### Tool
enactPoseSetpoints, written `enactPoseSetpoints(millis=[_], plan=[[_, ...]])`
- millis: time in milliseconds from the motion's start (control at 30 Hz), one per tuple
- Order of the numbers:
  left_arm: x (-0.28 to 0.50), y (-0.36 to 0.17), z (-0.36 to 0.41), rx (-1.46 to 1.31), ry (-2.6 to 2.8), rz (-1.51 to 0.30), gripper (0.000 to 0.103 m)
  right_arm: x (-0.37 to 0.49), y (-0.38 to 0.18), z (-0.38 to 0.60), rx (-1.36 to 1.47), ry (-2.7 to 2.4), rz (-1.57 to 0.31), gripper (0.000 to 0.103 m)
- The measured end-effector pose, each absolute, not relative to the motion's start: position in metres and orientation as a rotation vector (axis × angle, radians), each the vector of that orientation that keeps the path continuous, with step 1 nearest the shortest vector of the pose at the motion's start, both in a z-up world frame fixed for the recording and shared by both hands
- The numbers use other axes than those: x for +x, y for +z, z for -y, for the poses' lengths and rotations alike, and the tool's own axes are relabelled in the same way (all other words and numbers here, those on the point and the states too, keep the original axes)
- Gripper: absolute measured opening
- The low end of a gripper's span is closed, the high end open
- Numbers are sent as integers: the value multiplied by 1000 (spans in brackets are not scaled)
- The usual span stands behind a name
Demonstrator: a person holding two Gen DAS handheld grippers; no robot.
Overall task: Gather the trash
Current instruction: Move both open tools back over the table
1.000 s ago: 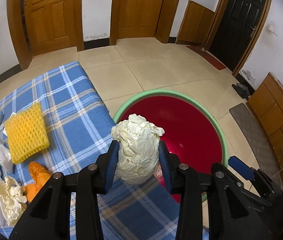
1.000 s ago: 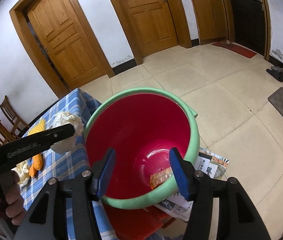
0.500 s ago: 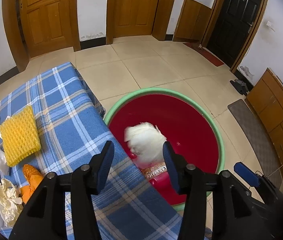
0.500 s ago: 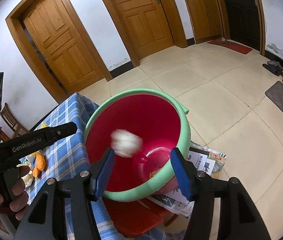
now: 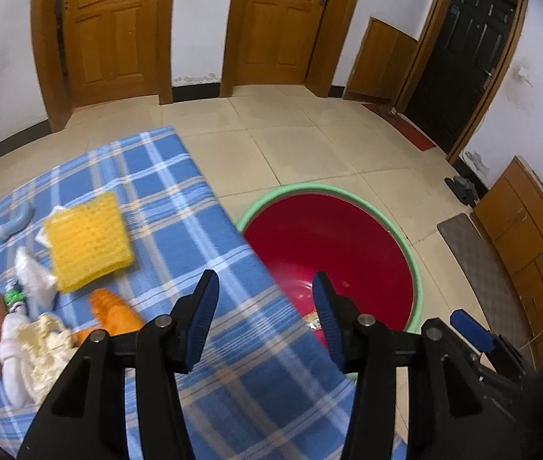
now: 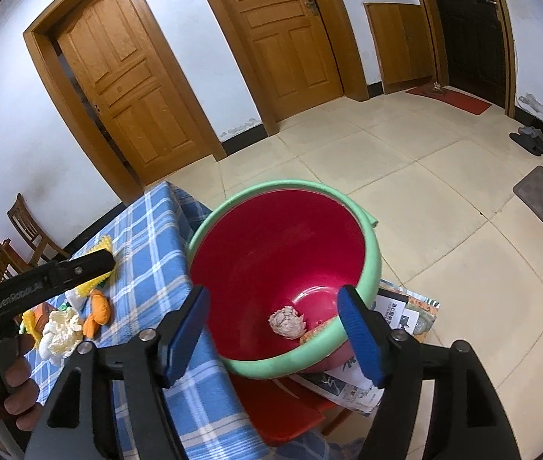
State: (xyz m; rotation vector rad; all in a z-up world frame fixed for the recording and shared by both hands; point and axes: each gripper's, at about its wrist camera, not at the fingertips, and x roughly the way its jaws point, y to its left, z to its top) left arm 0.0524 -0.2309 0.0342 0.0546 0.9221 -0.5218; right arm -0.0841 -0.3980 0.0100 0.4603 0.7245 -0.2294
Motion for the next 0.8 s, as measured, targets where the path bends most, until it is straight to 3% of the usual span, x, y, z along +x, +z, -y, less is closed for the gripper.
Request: enactPoseSetpoints(millis=[800], plan=[[48,57,56,-100,-205,-842,51,-57,33,325,357,-105,-742,80]])
